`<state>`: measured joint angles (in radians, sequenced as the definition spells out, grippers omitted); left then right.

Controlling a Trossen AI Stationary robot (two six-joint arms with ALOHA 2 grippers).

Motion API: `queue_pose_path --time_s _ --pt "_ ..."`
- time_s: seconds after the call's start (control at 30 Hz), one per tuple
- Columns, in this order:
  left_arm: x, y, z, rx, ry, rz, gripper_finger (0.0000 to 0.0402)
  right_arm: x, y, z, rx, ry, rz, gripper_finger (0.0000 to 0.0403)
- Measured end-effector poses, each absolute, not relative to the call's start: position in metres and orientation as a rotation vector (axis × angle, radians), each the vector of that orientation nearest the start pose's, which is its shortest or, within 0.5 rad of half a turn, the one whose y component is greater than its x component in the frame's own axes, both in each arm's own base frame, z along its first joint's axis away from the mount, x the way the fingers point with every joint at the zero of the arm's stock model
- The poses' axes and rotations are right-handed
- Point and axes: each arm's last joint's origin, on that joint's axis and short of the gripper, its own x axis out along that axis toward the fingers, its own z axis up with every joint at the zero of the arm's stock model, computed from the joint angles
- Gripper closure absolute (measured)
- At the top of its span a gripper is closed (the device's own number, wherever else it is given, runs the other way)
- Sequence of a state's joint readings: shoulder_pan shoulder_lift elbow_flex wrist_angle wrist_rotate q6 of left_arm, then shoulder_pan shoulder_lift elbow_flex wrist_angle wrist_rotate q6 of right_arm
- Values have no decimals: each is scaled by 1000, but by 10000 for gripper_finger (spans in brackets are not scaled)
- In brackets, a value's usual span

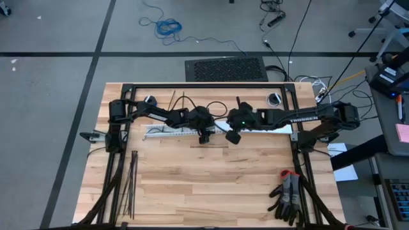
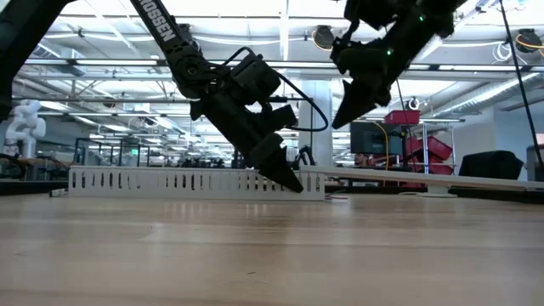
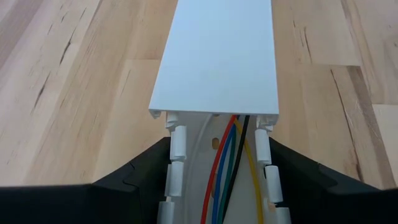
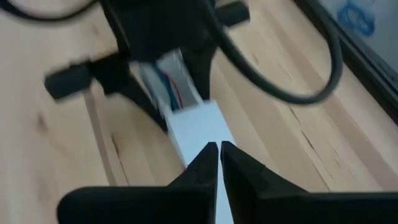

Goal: Ziptie cables
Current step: Close the white cable duct

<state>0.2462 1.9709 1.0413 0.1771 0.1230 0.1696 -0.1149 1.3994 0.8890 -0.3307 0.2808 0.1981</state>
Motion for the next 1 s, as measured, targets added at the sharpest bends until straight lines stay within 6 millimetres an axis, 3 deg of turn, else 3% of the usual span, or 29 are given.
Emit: queue_pose_path --time_s 0.23,0.73,1.0 --pt "377 91 120 17 746 56 173 285 -44 196 170 659 -395 401" --pt "377 91 120 17 741 57 173 302 -54 151 220 724 -366 403" --pt "378 91 121 19 734 58 173 310 -54 139 248 710 -348 403"
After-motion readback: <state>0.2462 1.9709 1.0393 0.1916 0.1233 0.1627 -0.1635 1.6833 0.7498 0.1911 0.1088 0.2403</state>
